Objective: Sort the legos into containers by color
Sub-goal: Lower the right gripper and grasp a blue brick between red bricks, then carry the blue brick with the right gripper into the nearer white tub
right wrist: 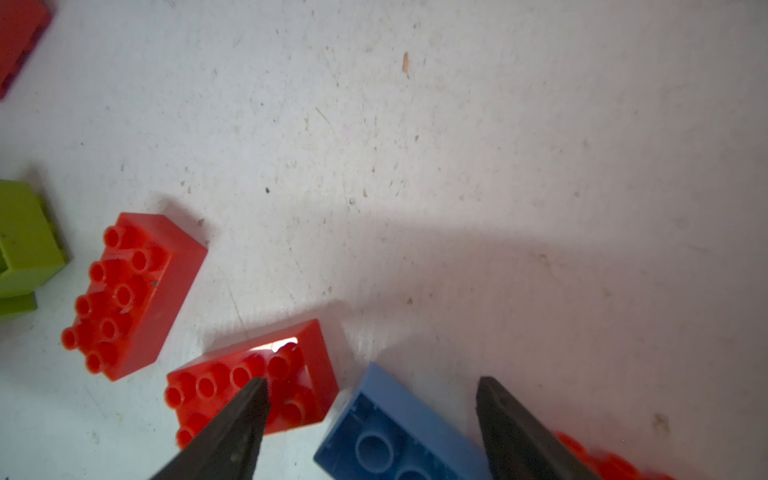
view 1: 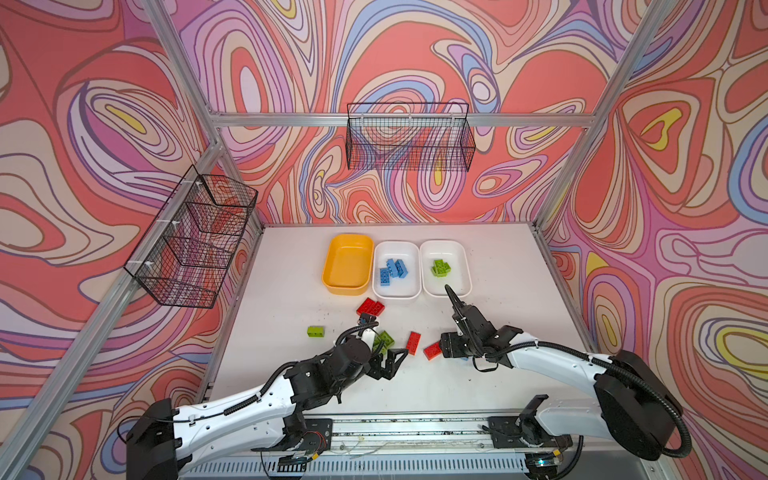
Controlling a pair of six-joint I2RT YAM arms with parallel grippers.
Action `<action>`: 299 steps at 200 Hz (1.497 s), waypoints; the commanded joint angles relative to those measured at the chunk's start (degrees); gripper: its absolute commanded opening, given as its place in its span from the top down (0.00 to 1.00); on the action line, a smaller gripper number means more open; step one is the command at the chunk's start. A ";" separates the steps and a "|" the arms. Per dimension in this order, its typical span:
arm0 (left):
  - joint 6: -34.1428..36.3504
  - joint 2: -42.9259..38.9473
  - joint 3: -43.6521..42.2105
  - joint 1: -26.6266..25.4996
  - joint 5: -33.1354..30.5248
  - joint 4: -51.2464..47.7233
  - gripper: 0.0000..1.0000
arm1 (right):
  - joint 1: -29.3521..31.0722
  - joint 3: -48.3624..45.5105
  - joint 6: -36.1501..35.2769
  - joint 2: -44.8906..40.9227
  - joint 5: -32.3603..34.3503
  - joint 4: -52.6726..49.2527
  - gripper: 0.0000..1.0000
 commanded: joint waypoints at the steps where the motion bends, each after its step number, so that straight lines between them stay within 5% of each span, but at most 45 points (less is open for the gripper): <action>1: -0.63 -1.39 -1.22 -0.20 -1.33 -0.65 0.00 | 0.69 -1.03 3.12 -1.23 -0.86 -0.83 0.19; 101: 2.05 -8.36 -2.97 -0.20 -2.93 -5.60 0.00 | 5.97 -1.31 9.66 -7.48 3.72 -9.57 0.21; 164: 0.99 -9.49 -4.81 -0.20 -2.50 -5.27 0.00 | 7.07 -0.17 10.29 -3.12 5.22 -10.44 0.31; 262: 0.27 -11.66 -6.03 -0.20 -4.97 -8.01 0.00 | 7.70 4.09 8.85 4.16 8.51 -10.06 0.63; 299: -2.58 -9.70 -2.59 -0.12 -10.88 -15.74 0.00 | 7.70 9.12 7.37 3.15 11.22 -12.53 0.70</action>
